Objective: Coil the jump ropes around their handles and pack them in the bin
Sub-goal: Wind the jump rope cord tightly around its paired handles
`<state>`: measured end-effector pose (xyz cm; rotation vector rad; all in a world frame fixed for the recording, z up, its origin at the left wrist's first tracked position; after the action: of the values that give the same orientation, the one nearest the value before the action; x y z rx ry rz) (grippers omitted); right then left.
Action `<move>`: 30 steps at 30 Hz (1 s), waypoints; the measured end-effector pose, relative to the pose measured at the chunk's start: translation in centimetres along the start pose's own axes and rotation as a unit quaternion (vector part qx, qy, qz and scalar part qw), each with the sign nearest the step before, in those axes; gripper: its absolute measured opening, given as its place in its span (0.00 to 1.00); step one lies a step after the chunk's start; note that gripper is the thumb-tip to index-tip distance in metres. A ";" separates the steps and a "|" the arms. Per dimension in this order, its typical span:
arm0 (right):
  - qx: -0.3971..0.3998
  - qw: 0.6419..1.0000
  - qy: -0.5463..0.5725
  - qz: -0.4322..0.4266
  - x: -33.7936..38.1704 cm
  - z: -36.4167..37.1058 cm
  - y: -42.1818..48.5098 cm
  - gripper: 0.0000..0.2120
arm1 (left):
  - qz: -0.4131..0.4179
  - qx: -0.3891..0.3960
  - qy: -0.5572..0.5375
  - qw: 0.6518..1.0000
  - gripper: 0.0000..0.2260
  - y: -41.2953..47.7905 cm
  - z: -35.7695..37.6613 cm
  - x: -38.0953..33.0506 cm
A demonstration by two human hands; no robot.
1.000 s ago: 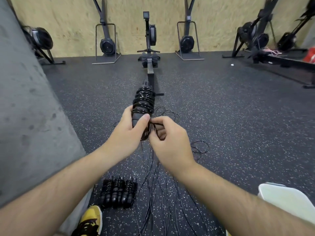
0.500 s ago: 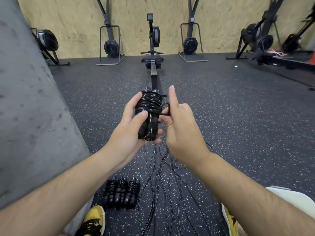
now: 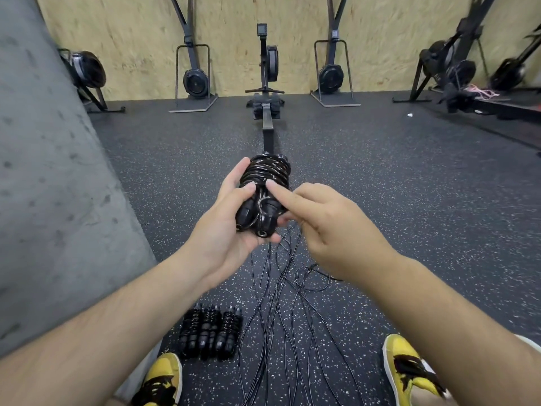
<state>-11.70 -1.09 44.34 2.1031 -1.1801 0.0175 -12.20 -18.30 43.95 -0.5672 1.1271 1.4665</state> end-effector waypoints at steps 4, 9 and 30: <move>-0.004 0.997 -0.076 0.005 -0.3 -0.7 -0.1 0.28 | 0.008 -0.001 -0.001 1.000 0.21 0.4 0.2 -0.3; -0.015 0.985 -0.171 0.037 0.5 -0.9 -0.3 0.25 | 0.019 0.009 0.024 0.999 0.21 0.7 0.5 0.0; 0.037 0.989 -0.100 0.103 2.5 2.0 -2.1 0.28 | 0.038 -0.030 0.044 0.998 0.19 0.4 0.6 0.5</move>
<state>-9.33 -3.45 42.48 2.0748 -1.5353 -0.0579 -12.51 -17.50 43.93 -0.6425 1.1869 1.5572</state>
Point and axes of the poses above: each hand's wrist, its own y-axis towards the middle knuckle, its own z-axis out of the palm, x = y × z, the point moved 1 cm from there along y, towards the middle knuckle, and after that the axes turned 14 degrees about z, right-handed, at the moved point
